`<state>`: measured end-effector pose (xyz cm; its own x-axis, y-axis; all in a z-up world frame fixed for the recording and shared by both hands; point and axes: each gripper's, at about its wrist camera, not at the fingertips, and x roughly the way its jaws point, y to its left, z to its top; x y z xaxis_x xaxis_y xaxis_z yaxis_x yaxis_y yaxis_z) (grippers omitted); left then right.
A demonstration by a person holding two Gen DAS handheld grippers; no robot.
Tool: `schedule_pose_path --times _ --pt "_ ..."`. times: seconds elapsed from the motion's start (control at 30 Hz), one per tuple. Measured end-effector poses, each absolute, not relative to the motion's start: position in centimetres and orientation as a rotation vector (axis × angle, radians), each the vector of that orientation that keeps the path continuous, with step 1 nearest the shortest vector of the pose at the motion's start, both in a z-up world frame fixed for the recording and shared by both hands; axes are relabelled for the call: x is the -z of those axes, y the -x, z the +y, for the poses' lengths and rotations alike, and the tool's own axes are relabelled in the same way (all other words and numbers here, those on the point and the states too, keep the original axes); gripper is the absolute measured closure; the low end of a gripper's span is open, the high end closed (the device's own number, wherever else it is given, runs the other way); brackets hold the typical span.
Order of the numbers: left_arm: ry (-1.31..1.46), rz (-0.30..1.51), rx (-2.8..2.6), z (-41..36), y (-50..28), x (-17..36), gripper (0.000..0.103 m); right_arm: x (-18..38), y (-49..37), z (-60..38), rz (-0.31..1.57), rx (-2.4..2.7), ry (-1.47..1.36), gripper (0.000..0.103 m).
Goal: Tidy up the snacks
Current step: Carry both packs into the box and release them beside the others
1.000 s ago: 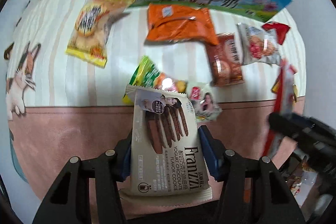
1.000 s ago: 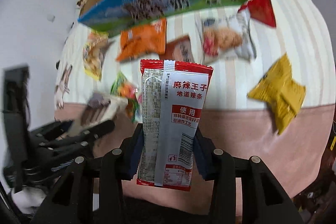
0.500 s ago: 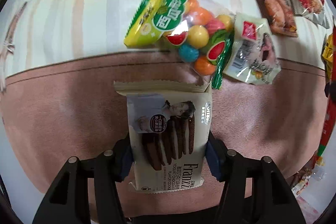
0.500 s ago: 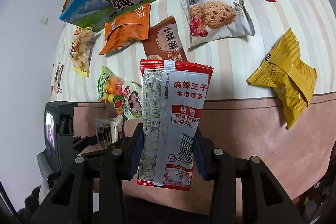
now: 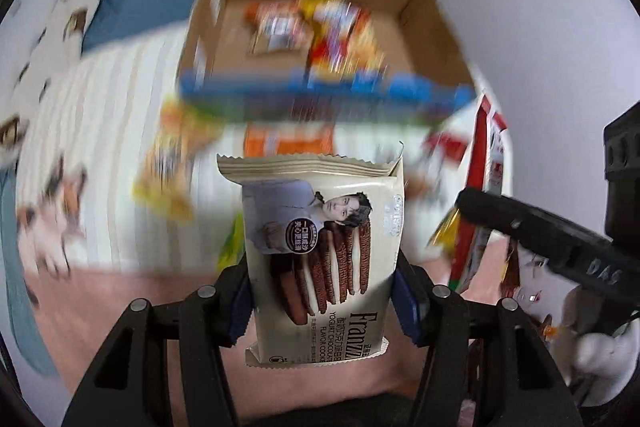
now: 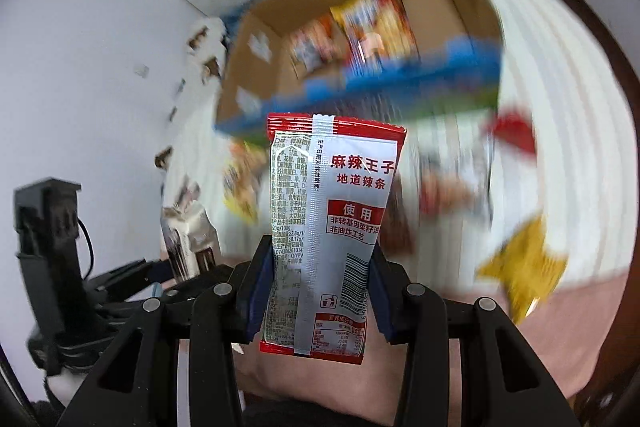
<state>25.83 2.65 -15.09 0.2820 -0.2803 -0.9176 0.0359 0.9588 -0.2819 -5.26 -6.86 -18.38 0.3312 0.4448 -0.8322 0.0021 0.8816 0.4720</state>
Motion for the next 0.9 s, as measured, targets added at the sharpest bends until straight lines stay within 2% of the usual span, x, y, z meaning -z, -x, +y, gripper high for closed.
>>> schedule_pose_path --times 0.13,0.27,0.4,0.57,0.77,0.9 --pt "0.136 1.218 0.188 2.8 -32.4 12.7 0.047 15.1 -1.1 -8.0 1.153 -0.248 -0.303 0.057" --pt "0.09 1.247 0.142 4.4 -38.0 12.2 0.046 14.6 -7.2 -8.6 1.16 -0.194 -0.22 0.057" --pt "0.046 1.341 0.081 5.8 -42.7 15.2 0.046 16.0 -12.7 -8.8 1.203 -0.14 -0.16 0.057" --pt "0.055 1.503 0.037 7.3 -47.8 22.7 0.046 20.0 -18.7 -9.4 1.294 -0.08 -0.107 0.057" --pt "0.015 1.576 0.043 6.9 -48.4 27.2 0.045 25.0 -21.7 -9.6 1.386 -0.036 -0.045 0.057" --pt "0.0 1.575 0.03 6.6 -48.7 27.8 0.045 27.2 -23.0 -10.2 1.43 0.004 -0.028 0.056"
